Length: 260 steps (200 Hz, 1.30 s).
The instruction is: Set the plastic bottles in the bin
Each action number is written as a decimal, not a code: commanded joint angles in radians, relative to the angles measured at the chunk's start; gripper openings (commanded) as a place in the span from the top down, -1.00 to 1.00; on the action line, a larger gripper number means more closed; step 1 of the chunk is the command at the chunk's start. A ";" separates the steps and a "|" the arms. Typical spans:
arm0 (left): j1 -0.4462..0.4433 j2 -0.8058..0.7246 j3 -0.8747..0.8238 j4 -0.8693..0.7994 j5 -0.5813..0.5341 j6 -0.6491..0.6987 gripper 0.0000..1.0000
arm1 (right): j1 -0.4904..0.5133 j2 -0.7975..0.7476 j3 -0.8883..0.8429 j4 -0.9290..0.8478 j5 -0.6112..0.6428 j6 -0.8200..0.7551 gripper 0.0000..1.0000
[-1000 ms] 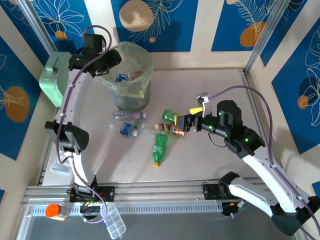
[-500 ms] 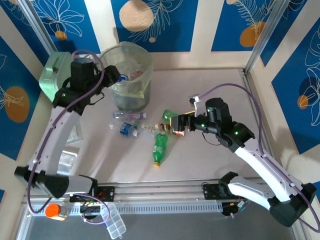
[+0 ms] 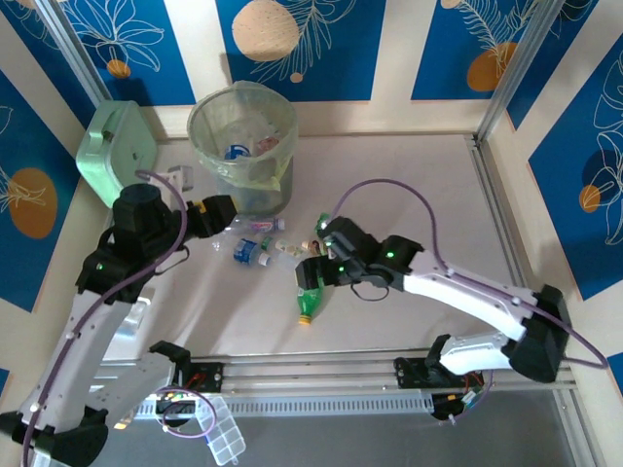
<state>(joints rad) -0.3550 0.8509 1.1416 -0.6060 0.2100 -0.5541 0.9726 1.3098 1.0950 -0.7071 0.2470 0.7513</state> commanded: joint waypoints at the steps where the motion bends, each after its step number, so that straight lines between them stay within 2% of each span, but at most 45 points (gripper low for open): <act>1: -0.005 -0.066 -0.034 -0.070 0.013 0.060 -0.44 | 0.009 0.126 0.077 -0.195 0.133 0.200 -0.79; 45: -0.005 -0.142 -0.080 -0.108 -0.009 0.065 -0.48 | -0.007 0.376 0.219 -0.227 0.110 0.217 -0.78; 62: -0.005 -0.152 -0.081 -0.128 -0.003 0.065 -0.49 | -0.030 0.439 0.244 -0.193 0.071 0.201 -0.80; 113: -0.005 -0.200 -0.080 -0.175 -0.029 0.077 -0.50 | -0.066 0.584 0.297 -0.170 0.055 0.187 -0.79; 173: -0.004 -0.202 -0.107 -0.165 -0.031 0.095 -0.50 | -0.114 0.578 0.207 -0.020 -0.057 0.123 -0.49; 204: -0.004 -0.189 -0.114 -0.154 -0.022 0.094 -0.50 | -0.112 0.523 0.157 0.020 -0.077 0.112 -0.17; 230: -0.005 -0.182 -0.132 -0.137 -0.007 0.082 -0.51 | -0.114 0.460 0.122 0.021 -0.078 0.112 -0.13; 260: -0.004 -0.184 -0.151 -0.112 0.032 0.063 -0.78 | -0.118 0.335 0.075 0.021 -0.069 0.105 -0.13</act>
<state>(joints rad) -0.3550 0.6697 1.0065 -0.7528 0.1982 -0.4904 0.8558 1.7580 1.1984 -0.6899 0.1928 0.8680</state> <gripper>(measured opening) 0.859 0.585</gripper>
